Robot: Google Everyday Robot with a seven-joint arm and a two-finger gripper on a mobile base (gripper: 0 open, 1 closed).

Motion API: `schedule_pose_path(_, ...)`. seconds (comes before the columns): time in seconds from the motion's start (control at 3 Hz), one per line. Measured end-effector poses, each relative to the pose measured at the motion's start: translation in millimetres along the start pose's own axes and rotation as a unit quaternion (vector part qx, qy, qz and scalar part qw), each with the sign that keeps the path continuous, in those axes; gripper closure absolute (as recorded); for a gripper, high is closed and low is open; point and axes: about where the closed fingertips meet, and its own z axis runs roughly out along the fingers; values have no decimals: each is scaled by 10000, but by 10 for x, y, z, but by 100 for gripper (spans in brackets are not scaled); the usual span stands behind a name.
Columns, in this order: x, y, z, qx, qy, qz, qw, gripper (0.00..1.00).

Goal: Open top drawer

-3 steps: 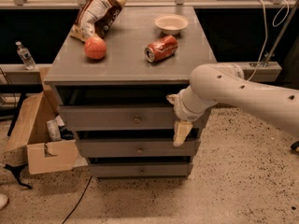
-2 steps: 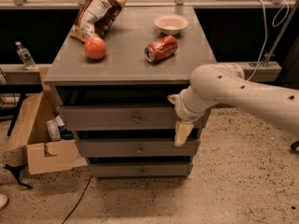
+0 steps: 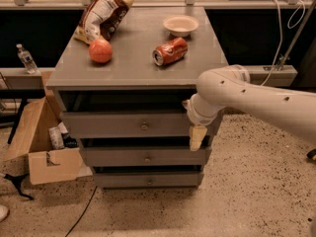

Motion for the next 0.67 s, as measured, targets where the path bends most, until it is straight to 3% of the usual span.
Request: schedule_pose_path(0.67, 340, -202, 347, -74, 499, 153, 9986, 3)
